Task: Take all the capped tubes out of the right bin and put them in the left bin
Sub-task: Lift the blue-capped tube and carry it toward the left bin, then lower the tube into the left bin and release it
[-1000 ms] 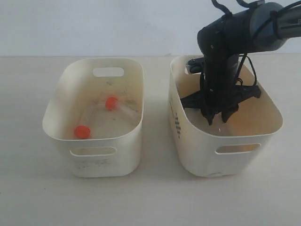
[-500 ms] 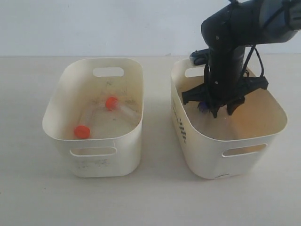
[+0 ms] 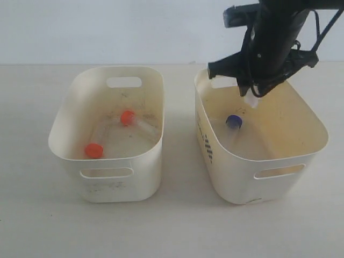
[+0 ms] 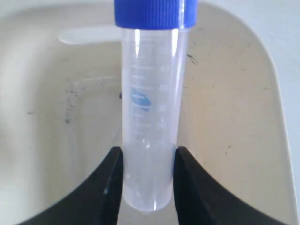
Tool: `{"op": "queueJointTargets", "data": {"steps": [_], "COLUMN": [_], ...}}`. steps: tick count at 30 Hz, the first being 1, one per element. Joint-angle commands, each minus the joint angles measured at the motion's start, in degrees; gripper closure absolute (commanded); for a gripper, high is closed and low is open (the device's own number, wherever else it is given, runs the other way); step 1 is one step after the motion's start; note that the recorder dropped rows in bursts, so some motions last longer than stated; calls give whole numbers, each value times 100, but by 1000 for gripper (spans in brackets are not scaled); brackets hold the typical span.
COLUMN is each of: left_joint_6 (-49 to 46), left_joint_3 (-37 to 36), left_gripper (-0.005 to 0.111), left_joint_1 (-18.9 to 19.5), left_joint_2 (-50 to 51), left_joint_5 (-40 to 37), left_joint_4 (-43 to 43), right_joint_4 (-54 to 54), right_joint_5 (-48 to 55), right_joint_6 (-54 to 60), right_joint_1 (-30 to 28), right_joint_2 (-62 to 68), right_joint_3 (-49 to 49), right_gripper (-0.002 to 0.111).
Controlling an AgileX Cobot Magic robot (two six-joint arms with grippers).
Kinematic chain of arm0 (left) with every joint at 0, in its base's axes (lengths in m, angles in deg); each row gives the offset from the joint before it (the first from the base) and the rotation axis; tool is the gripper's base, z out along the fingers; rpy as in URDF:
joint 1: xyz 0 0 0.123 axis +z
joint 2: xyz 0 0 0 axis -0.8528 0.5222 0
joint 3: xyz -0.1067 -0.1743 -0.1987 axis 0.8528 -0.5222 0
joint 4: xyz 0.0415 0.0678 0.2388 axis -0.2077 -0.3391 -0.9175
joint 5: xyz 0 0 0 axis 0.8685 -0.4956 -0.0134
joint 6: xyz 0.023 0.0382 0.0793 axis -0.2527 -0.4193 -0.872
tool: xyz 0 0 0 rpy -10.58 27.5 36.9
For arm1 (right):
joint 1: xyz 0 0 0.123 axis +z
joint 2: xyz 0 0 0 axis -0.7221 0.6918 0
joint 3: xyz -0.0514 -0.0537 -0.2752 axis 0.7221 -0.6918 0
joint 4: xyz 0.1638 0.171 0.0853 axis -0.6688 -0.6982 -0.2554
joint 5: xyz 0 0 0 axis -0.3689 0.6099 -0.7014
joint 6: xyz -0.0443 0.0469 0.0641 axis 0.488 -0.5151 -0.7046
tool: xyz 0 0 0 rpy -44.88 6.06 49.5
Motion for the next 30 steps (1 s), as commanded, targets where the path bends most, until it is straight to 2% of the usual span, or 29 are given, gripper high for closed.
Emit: {"op": "queueJointTargets", "data": {"steps": [1,5,8,14,19,21,23,25,29,30], "left_joint_6": [54,54,54,54,54,54,54,54,54,54], "left_joint_3": [21,21,21,21,21,21,21,21,21,21], "left_gripper": [102,102,102,102,102,102,102,102,102,102], "left_joint_1": [2,2,2,2,2,2,2,2,2,2], "left_joint_2": [3,3,3,3,3,3,3,3,3,3], "left_joint_5": [26,26,26,26,26,26,26,26,26,26], "left_joint_4": [36,36,36,36,36,36,36,36,36,36], "right_joint_4": [-1096,-2525,-3038,-3082,-3105,-3223,-3252,-3252,-3300,-3300], "right_joint_5": [-585,-1266,-1626,-2461,-2709,-2698,-2686,-2686,-2686,-2686], "right_joint_6": [428,1151,1432,1498,1470,1450,1450,1450,1461,1461], "right_joint_1": [-4,105,451,1305,1540,1540,1540,1540,1540,1540], "right_joint_2": [-577,-814,-767,-339,124,280,374,404,379,365], "right_joint_3": [-14,-14,-14,-14,-14,-14,-14,-14,-14,-4], "right_gripper": [108,108,108,108,108,105,94,78,34,28]}}
